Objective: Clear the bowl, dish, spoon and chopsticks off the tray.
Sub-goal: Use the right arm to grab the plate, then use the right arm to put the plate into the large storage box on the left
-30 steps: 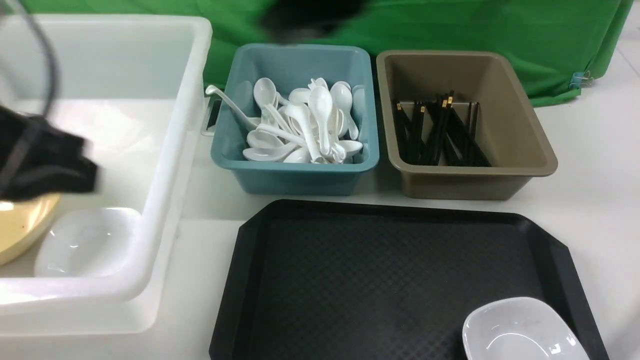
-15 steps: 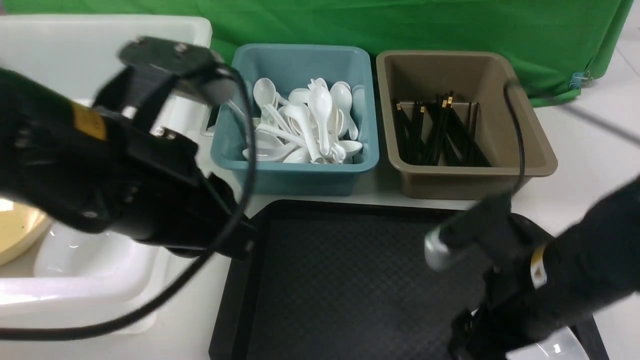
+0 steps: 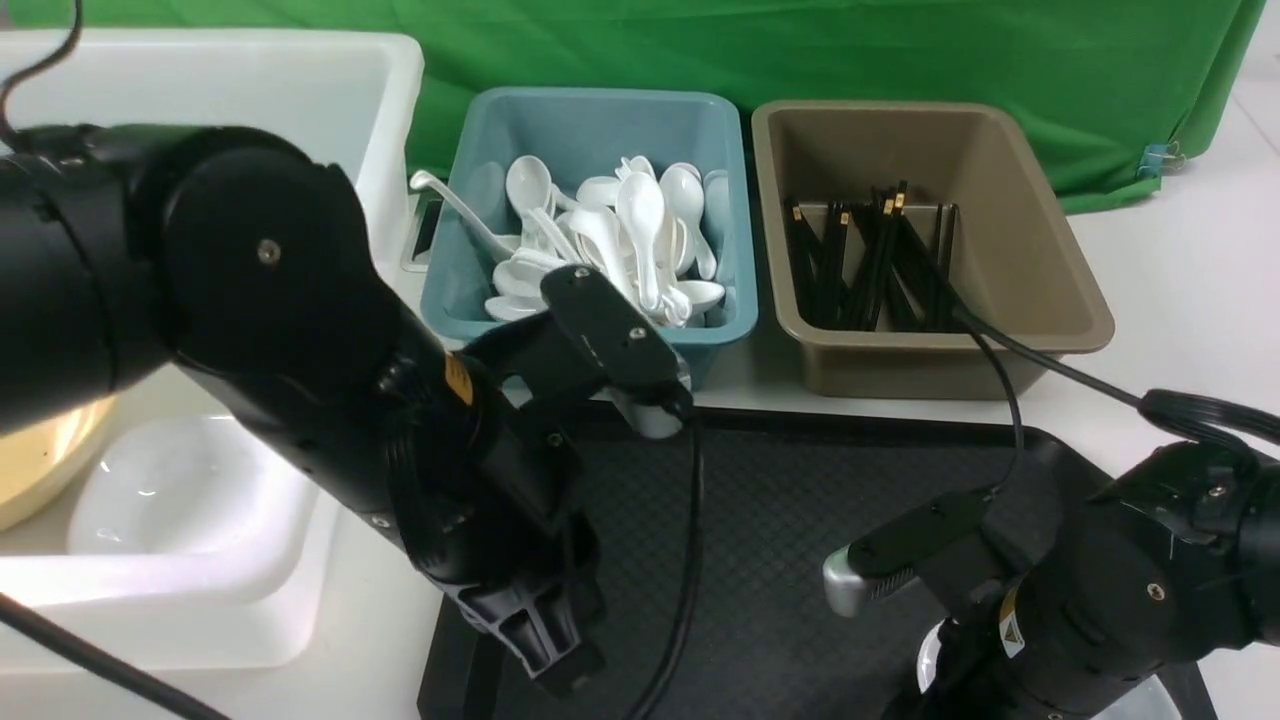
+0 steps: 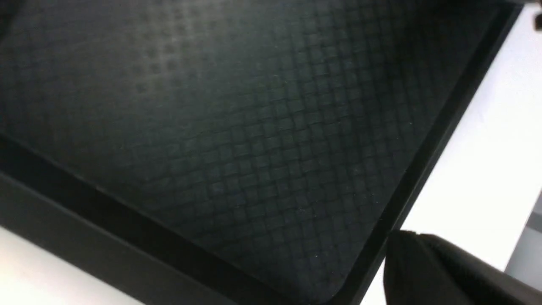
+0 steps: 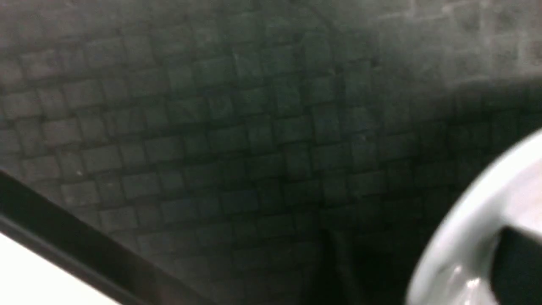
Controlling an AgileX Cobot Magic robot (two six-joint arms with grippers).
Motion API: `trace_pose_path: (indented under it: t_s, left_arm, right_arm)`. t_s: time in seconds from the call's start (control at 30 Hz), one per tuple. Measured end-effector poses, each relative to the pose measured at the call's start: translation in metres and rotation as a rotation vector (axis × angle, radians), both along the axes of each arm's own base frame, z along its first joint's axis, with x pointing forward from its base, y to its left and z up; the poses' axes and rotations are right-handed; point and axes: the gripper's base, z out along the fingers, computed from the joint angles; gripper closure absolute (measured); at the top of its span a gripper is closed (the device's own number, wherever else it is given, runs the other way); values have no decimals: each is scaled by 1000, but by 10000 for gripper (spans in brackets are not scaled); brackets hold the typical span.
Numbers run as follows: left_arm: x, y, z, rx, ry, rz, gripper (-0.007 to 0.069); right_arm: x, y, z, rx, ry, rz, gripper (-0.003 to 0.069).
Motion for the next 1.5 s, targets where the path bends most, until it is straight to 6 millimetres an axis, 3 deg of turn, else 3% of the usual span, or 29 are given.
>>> trace_pose_path:
  t_s: [0.07,0.1,0.2,0.27,0.37,0.4,0.5,0.6,0.63,0.7,0.8,0.87,1.0,1.03,1.1,1.13,1.2,1.23,1.33,1.5]
  left_arm:
    - [0,0,1,0,-1,-2,642]
    - [-1,1,1,-1,-2,0,642]
    - [-2,5,7,-17,-22,11,642]
    - [-3,11,18,-51,-69,32,642]
    - [-4,37,44,-119,-117,170,642]
    - [-5,39,47,-127,-124,181,642]
    - [-4,77,77,-186,-197,350,642]
    - [-4,121,98,-225,-275,559,642]
    - [-4,127,100,-233,-280,592,642]
    - [-7,166,107,-275,-290,840,642]
    - [-11,192,110,-310,-283,1024,642]
    - [-16,211,110,-352,-252,1162,641]
    - [-22,228,109,-354,-224,1254,641]
    - [-22,228,109,-353,-224,1254,641]
    - [-24,235,107,-319,-217,1307,641]
    - [-25,236,106,-312,-216,1322,641]
    - [-27,240,105,-276,-217,1350,641]
    - [-27,240,105,-274,-216,1354,641]
    - [-27,240,104,-269,-214,1360,641]
    - [-27,241,104,-265,-213,1360,641]
  right_arm:
    - [0,0,0,-5,2,13,433]
    - [0,1,3,-5,1,17,470]
    - [2,2,11,-16,10,37,477]
    - [5,5,25,-15,16,48,521]
    - [13,14,65,32,-15,107,606]
    - [13,15,68,37,-18,113,613]
    - [28,35,116,161,-102,189,629]
    - [48,61,166,312,-230,261,629]
    - [49,63,170,321,-239,268,629]
    - [65,97,209,422,-361,365,629]
    - [71,131,231,483,-443,455,629]
    - [70,177,244,550,-508,558,629]
    - [65,242,232,621,-548,668,629]
    - [65,245,230,623,-549,672,629]
    - [66,280,206,649,-553,709,629]
    - [66,284,202,650,-552,712,629]
    - [69,305,173,648,-529,724,629]
    - [69,305,173,648,-529,723,629]
    - [75,322,128,610,-474,728,629]
    - [82,328,102,556,-472,730,627]
